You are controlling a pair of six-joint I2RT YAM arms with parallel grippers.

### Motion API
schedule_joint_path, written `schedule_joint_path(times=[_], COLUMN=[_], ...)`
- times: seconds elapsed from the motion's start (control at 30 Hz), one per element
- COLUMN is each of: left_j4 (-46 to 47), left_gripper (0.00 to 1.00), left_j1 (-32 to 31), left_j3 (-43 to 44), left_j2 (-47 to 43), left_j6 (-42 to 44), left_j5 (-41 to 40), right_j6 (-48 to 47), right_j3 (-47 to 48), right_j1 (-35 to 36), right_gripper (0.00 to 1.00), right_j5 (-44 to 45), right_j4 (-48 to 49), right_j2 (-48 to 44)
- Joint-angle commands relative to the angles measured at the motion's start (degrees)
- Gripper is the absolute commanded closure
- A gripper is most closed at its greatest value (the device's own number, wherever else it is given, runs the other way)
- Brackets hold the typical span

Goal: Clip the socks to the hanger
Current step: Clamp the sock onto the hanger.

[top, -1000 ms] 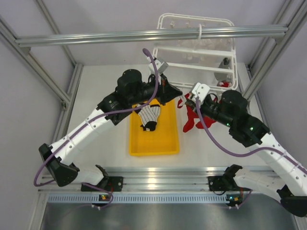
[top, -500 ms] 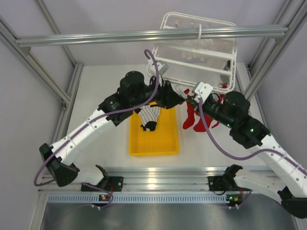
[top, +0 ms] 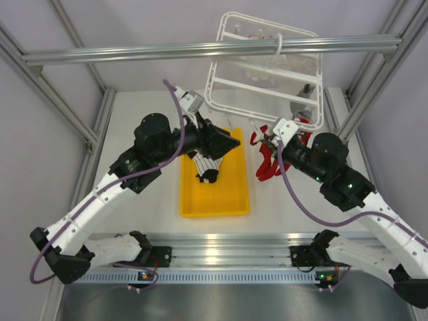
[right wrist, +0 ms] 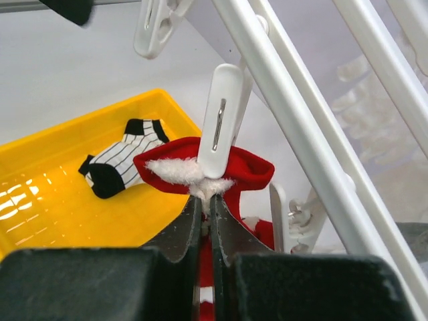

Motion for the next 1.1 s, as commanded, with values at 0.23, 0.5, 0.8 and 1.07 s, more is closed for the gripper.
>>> schedule_joint_path(times=[0.23,0.5,0.8,1.07], left_j4=[1.09,5.65,14.44,17.35], left_gripper=[0.45,0.47,0.45,0.45], left_j1=[4.04,3.95,3.95,3.95], left_j3=[-4.8,-2.42,-1.63,-1.45], left_j2=[-7.71,-2.0,1.26,3.19], left_j6=[2.88,3.07,-0.36,1.12], left_j5=[-7.07,-3.03,-1.18,-1.36], right_j6=[1.03,2.18,2.09,1.47], right_j3=[-1.08,-1.35,-1.52,-1.34], right_j1=[-1.53,-3.11,-3.11,-3.11], right_gripper=[1.0,0.99,0.97,0.95], right_j5=[4.31,4.4,3.08,1.77], right_j4=[-0.27,-2.2,-4.67,-5.1], right_j2=[-3.28,-4.6,-5.66,-6.19])
